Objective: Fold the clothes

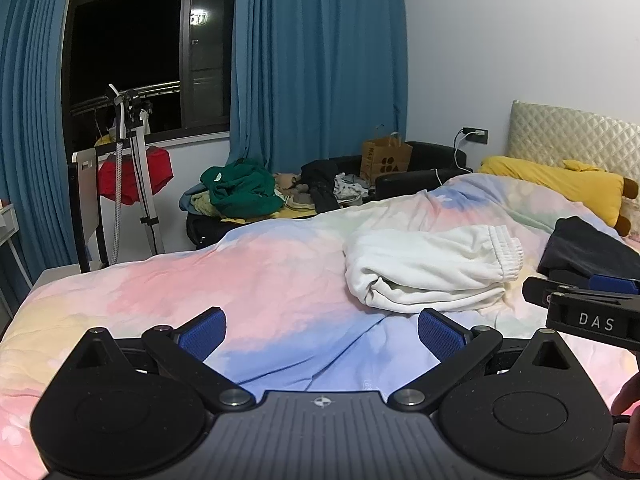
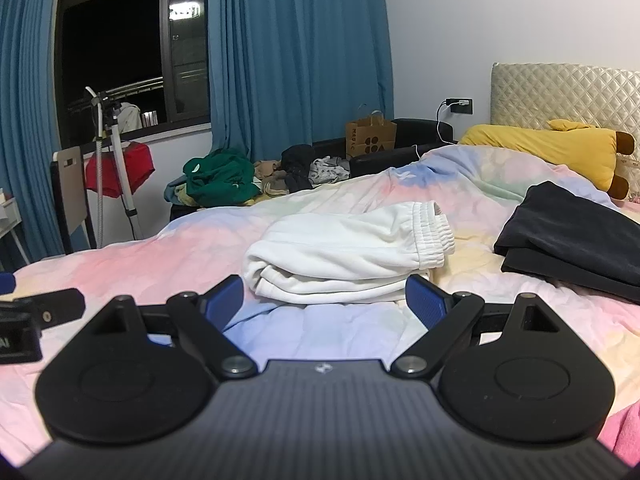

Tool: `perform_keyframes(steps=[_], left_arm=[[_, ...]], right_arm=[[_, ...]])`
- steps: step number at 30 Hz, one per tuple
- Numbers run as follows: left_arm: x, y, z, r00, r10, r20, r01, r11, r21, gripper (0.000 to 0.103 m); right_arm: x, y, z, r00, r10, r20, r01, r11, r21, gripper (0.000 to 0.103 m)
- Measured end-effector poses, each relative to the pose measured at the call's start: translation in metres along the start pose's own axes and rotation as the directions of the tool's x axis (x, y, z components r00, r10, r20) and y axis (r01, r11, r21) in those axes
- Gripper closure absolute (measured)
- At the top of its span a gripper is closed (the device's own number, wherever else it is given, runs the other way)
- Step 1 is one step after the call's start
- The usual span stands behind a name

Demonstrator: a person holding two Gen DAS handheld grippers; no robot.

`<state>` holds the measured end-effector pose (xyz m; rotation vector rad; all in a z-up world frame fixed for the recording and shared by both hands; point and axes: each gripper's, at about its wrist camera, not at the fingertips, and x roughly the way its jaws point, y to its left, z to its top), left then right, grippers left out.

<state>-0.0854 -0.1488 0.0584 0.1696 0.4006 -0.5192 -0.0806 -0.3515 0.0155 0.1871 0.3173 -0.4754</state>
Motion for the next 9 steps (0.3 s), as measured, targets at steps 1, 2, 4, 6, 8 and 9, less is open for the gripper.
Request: perform_keyframes(steps=[1,2,4,6,8,9], left_arm=[[0.0001,0.0006,0.0001,1.000,0.000,0.000,0.000,1.000,-0.002,0.000],[0.0001,0.0008,0.0002,1.000,0.000,0.000,0.000,1.000,-0.003,0.000],[-0.0001,0.0010,0.0004,1.000,0.002,-0.002,-0.002,1.000,-0.004,0.000],[-0.0002,0.0011,0.0006,1.000,0.003,-0.003,-0.003,1.000,-0.005,0.000],[-0.0004,0.0012,0.0007,1.000,0.004,-0.005,-0.004,1.000,-0.005,0.000],[-0.0004,0.0013,0.0008,1.000,0.005,-0.005,-0.005,1.000,-0.006,0.000]], right_arm=[[-0.0001,0.0003,-0.0002,1.000,-0.001,0.000,0.001,1.000,-0.001,0.014],[0.0001,0.0005,-0.0003,1.000,-0.001,-0.001,0.001,1.000,-0.003,0.014],[-0.0005,0.0014,-0.0006,1.000,-0.002,-0.003,0.002,1.000,-0.004,0.014],[-0.0004,0.0012,-0.0005,1.000,-0.002,-0.004,0.002,1.000,-0.004,0.014],[-0.0005,0.0008,-0.0005,1.000,-0.003,-0.004,0.003,1.000,-0.002,0.014],[-0.0005,0.0008,-0.0005,1.000,-0.002,-0.005,0.002,1.000,0.000,0.014]])
